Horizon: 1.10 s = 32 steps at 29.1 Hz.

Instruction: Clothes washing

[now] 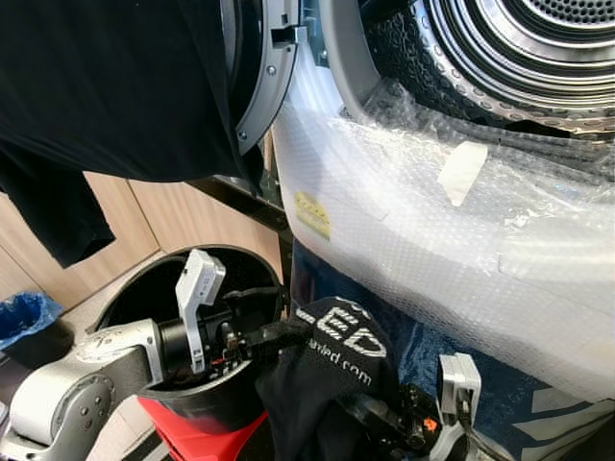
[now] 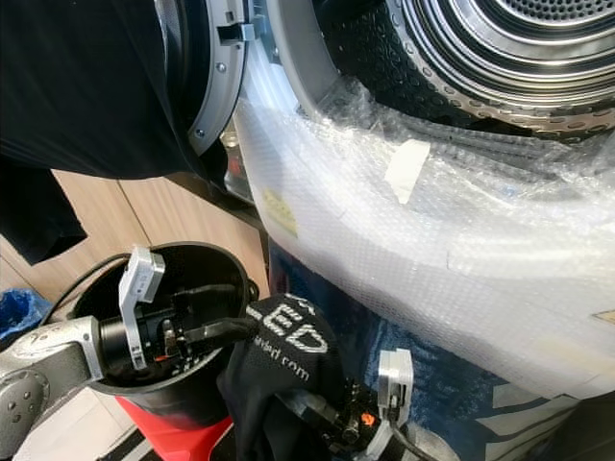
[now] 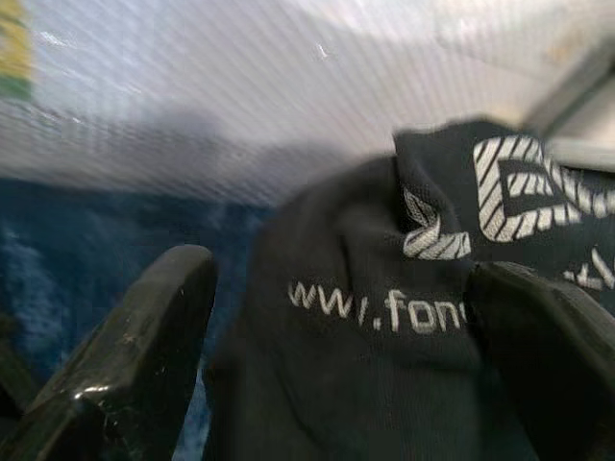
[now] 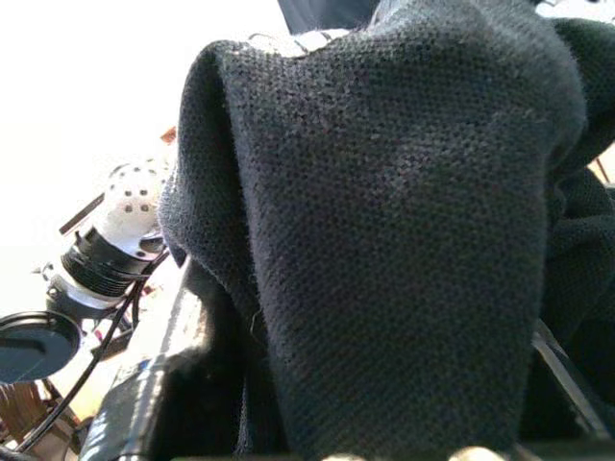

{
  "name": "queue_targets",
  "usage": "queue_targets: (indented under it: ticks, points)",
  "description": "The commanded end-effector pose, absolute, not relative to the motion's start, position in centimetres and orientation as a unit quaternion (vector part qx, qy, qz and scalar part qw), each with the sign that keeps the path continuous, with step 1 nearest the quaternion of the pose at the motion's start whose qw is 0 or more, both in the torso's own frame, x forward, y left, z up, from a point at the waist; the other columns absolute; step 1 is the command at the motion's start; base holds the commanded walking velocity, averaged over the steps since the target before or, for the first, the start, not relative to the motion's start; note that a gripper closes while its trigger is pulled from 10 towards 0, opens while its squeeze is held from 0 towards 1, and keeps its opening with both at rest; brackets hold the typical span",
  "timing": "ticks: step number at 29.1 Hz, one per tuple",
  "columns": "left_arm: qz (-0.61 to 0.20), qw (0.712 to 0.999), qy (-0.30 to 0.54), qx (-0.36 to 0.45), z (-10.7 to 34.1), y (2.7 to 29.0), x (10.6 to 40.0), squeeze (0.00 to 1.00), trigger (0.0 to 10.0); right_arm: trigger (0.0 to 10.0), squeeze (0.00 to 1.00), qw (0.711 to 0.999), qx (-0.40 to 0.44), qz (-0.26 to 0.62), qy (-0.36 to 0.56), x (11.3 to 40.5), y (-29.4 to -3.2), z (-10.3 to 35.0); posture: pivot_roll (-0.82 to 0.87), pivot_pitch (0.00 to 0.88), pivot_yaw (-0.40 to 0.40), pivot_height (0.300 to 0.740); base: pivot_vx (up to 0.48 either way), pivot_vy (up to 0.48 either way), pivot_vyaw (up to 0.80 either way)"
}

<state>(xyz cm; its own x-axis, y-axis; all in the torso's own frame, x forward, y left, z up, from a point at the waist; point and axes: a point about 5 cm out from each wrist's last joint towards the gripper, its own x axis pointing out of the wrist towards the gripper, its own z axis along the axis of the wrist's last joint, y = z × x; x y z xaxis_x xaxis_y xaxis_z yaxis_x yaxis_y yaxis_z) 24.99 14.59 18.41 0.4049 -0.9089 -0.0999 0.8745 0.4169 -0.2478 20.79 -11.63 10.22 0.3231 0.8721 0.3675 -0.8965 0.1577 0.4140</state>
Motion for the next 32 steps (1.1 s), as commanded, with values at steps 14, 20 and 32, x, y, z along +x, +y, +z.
queue_targets:
  ticks: [14, 20, 32]
  points:
    - [-0.566, 0.806, 0.17, 0.01, 15.7, 13.4, 24.5, 0.0, 10.0, 10.0, 0.0, 0.752, 0.277, 0.594, -0.072, 21.0, -11.0, 12.2, 0.14, 0.088, 0.091, 0.74, 0.0, 0.0, 0.0]
    - [-0.594, 0.79, 0.151, -0.019, 16.3, 12.3, 24.4, 0.0, 10.0, 10.0, 0.0, 0.742, 0.276, 0.606, -0.08, 21.0, -10.6, 12.8, 0.13, 0.086, 0.088, 0.74, 0.0, 0.0, 0.0]
    - [-0.615, 0.772, 0.142, -0.068, 16.7, 12.2, 24.2, 0.0, 0.0, 10.0, 0.0, 0.737, 0.29, 0.6, -0.11, 21.4, -10.5, 13.9, 0.12, 0.085, 0.095, 0.74, 0.0, 0.0, 0.0]
